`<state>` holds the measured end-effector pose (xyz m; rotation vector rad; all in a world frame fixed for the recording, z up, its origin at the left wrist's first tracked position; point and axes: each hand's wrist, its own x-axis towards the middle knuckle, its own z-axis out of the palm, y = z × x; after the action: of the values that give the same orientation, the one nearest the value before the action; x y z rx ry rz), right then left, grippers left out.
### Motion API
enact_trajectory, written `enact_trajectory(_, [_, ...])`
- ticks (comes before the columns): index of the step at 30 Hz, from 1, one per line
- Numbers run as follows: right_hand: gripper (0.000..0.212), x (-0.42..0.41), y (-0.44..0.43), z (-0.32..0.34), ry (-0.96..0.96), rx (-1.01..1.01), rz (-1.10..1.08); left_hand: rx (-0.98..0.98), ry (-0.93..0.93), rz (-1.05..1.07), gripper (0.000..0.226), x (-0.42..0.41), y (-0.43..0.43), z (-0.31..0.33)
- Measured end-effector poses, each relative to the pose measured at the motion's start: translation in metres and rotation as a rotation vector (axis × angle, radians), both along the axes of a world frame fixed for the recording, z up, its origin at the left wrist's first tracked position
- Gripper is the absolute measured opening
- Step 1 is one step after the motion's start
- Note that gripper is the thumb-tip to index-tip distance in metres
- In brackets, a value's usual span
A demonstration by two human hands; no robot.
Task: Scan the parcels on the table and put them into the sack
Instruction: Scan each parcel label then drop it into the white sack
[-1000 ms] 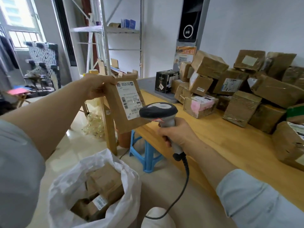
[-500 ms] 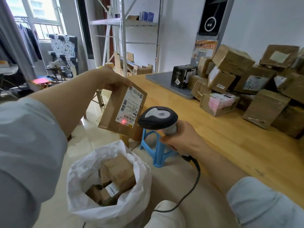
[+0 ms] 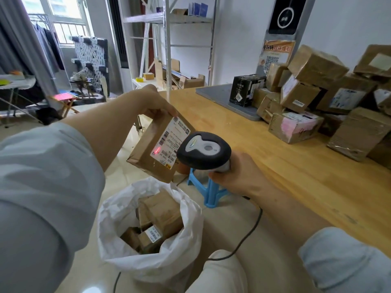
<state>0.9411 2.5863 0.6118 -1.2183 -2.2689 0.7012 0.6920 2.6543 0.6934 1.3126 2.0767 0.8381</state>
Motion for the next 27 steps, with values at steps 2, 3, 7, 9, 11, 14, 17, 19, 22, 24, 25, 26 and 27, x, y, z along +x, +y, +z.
enact_trajectory(2, [0.037, -0.001, 0.0, -0.001, 0.0, 0.005, 0.004, -0.009, 0.01, 0.005, 0.062, -0.001, 0.001, -0.001])
enact_trajectory(3, [0.036, -0.002, 0.001, -0.001, -0.003, 0.009, 0.004, -0.014, 0.015, 0.009, 0.061, -0.002, 0.001, -0.002])
enact_trajectory(7, [0.034, -0.002, 0.001, 0.0, 0.006, 0.022, 0.012, -0.02, 0.027, 0.018, 0.061, -0.006, 0.002, -0.004])
enact_trajectory(9, [0.036, -0.003, 0.0, -0.001, 0.009, 0.028, 0.023, -0.021, 0.024, 0.021, 0.059, -0.008, 0.003, -0.005])
enact_trajectory(11, [0.038, -0.004, 0.0, -0.002, 0.003, 0.036, 0.034, -0.017, 0.021, 0.021, 0.058, -0.009, 0.004, -0.006])
enact_trajectory(14, [0.036, -0.005, 0.002, -0.005, -0.003, 0.036, 0.036, -0.018, 0.027, 0.024, 0.058, -0.011, 0.006, -0.008])
enact_trajectory(17, [0.035, -0.006, 0.003, -0.006, -0.008, 0.047, 0.044, -0.02, 0.024, 0.028, 0.058, -0.013, 0.007, -0.009])
enact_trajectory(19, [0.036, -0.007, 0.004, -0.007, -0.007, 0.05, 0.049, -0.02, 0.026, 0.029, 0.056, -0.014, 0.007, -0.01])
enact_trajectory(22, [0.038, -0.007, 0.005, -0.009, -0.011, 0.044, 0.057, -0.019, 0.013, 0.025, 0.057, -0.015, 0.008, -0.013])
enact_trajectory(24, [0.039, -0.008, 0.006, -0.01, -0.019, 0.039, 0.064, -0.021, 0.003, 0.027, 0.059, -0.016, 0.008, -0.015])
enact_trajectory(25, [0.04, -0.008, 0.006, -0.011, -0.013, 0.033, 0.068, -0.023, -0.003, 0.028, 0.06, -0.017, 0.008, -0.016])
enact_trajectory(26, [0.042, -0.009, 0.006, -0.012, 0.001, 0.022, 0.074, -0.024, -0.011, 0.028, 0.06, -0.019, 0.008, -0.018])
enact_trajectory(27, [0.044, -0.01, 0.006, -0.014, 0.017, 0.004, 0.08, -0.023, -0.021, 0.033, 0.061, -0.02, 0.008, -0.021])
